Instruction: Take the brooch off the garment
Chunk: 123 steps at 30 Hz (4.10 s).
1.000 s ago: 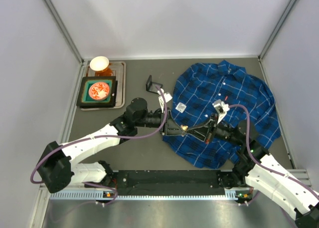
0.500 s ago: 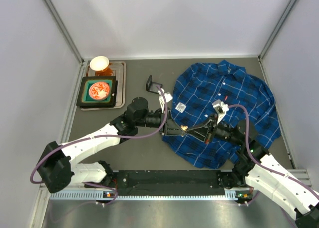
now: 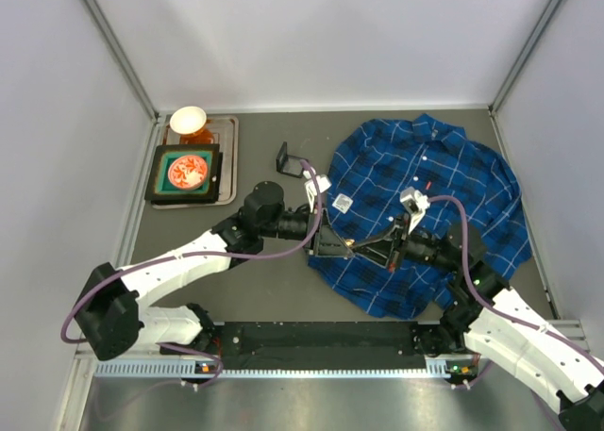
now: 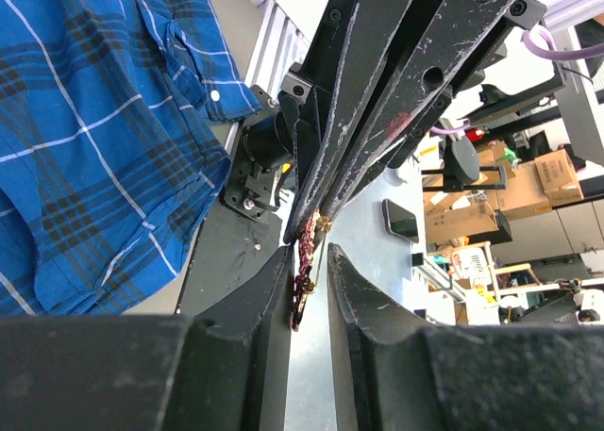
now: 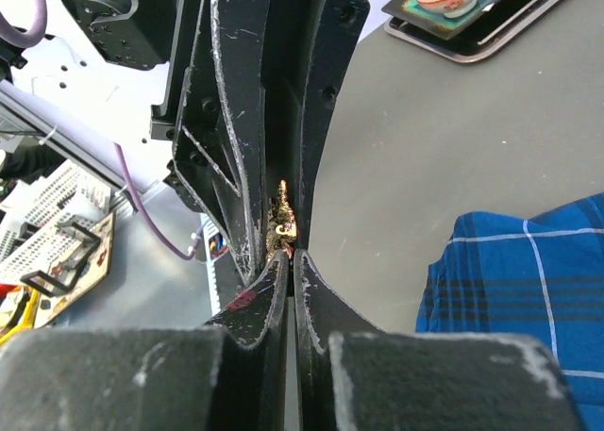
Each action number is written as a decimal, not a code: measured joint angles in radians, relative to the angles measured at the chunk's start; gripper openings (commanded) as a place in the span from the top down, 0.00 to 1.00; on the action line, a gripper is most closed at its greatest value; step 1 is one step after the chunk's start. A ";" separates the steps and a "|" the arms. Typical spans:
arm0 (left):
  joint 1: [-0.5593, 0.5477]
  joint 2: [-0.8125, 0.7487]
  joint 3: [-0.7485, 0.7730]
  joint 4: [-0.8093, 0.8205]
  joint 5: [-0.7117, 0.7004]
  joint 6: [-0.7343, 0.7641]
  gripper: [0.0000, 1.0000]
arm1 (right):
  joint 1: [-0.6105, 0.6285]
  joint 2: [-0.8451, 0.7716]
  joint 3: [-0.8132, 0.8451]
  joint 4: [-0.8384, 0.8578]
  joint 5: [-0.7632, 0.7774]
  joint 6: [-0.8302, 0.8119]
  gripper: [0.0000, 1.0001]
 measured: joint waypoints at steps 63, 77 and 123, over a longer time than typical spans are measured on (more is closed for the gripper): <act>0.343 -0.122 0.105 -0.680 -0.281 -0.914 0.67 | 0.409 0.521 0.153 0.283 0.586 -1.341 1.00; 0.348 -0.122 0.103 -0.686 -0.288 -0.919 0.73 | 0.424 0.543 0.157 0.304 0.636 -1.388 1.00; 0.435 -0.019 -0.108 -0.103 -0.436 -0.496 1.00 | 0.061 0.529 0.318 -0.100 0.541 -0.261 0.36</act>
